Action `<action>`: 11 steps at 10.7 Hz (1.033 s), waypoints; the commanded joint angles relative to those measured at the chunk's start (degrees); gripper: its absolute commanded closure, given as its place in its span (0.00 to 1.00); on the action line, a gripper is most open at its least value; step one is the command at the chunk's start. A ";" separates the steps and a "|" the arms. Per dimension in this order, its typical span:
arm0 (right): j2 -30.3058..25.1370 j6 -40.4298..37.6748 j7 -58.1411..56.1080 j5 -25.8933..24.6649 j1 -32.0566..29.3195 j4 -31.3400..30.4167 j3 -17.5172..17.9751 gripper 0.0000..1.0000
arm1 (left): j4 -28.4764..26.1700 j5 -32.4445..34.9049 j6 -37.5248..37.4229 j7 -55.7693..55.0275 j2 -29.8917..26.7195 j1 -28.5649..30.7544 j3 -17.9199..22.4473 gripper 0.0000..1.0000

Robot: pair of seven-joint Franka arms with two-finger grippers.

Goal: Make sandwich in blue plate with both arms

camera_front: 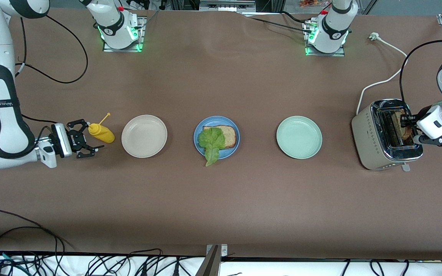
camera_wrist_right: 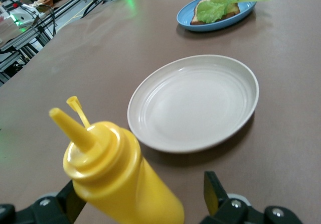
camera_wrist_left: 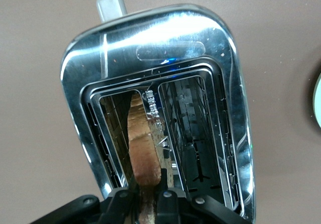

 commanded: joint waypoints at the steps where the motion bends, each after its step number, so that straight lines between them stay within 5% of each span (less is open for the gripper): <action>1: -1.37 -1.45 0.17 -1.10 -1.49 -0.45 -1.65 0.00 | 2.87 0.67 -1.02 0.87 -1.20 -0.87 -0.09 1.00; 5: -2.77 -8.72 9.79 -5.59 -1.40 5.77 -4.29 0.00 | 8.58 0.76 -1.11 0.97 -1.81 -1.57 -0.53 1.00; 9: -2.95 -15.50 33.95 -8.40 0.44 15.27 -3.77 0.00 | 10.52 -3.11 -2.94 0.79 -5.85 -2.63 -1.23 1.00; 11: -3.56 -15.95 45.46 -9.02 1.93 16.42 -3.68 0.00 | 15.69 -5.47 -8.20 0.70 -5.95 -3.41 -1.06 1.00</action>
